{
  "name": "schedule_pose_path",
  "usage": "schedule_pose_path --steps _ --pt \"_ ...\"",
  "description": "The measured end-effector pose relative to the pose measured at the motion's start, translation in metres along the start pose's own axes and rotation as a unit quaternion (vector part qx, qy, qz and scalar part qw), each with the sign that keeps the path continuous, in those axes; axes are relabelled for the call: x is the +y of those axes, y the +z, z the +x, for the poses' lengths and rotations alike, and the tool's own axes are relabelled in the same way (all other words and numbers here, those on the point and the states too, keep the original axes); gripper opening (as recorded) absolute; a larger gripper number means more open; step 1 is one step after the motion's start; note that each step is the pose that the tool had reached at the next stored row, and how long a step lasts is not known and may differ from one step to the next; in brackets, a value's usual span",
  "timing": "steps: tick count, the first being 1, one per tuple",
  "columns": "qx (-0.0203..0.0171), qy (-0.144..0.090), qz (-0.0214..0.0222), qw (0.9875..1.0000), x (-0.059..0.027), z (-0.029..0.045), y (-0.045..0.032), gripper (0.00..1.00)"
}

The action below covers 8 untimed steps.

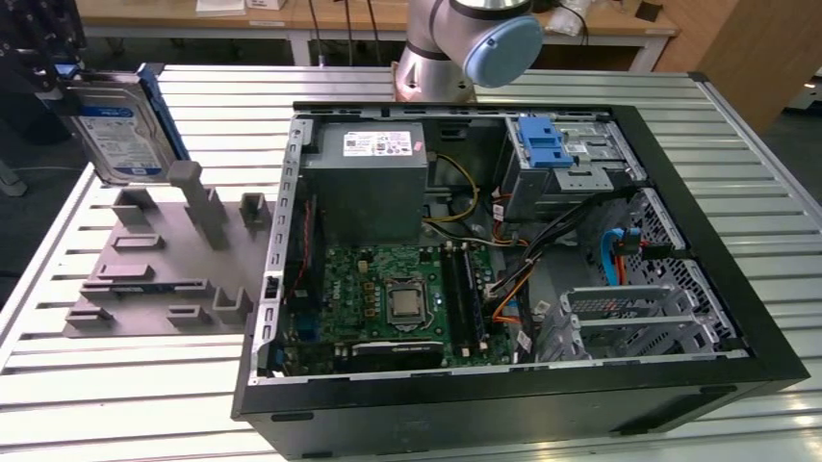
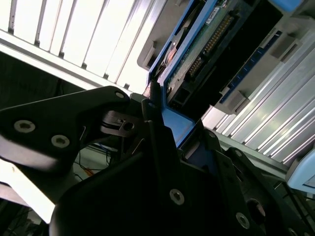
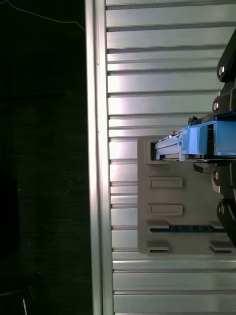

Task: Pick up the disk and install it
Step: 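Pick up the disk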

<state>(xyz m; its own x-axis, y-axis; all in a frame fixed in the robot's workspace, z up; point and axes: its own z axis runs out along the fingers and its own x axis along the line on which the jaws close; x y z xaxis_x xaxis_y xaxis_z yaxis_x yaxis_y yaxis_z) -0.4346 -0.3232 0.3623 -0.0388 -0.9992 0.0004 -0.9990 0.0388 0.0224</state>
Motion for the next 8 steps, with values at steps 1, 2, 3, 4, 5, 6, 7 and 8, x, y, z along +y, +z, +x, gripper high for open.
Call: schedule_pose_path --steps 1,2,3,4,5,6,7,8 --pt "0.0 0.0 0.0 1.0 0.0 0.0 -0.0009 0.36" --pt "0.0 0.0 0.0 1.0 0.0 0.0 -0.0019 0.36" --pt "0.0 0.0 0.0001 1.0 0.0001 0.0 -0.0029 0.36" --pt "0.0 0.0 0.0001 1.0 0.0001 0.0 -0.0039 0.36" --pt "0.0 0.0 0.0 1.0 0.0001 0.0 -0.0051 0.36" --pt "0.0 0.0 0.0 1.0 0.0001 0.0 -0.0062 0.36" --pt "0.0 0.0 0.0 1.0 0.0002 0.0 -0.0071 0.36" --pt "0.0 0.0 0.0 1.0 0.0002 0.0 -0.008 0.36"
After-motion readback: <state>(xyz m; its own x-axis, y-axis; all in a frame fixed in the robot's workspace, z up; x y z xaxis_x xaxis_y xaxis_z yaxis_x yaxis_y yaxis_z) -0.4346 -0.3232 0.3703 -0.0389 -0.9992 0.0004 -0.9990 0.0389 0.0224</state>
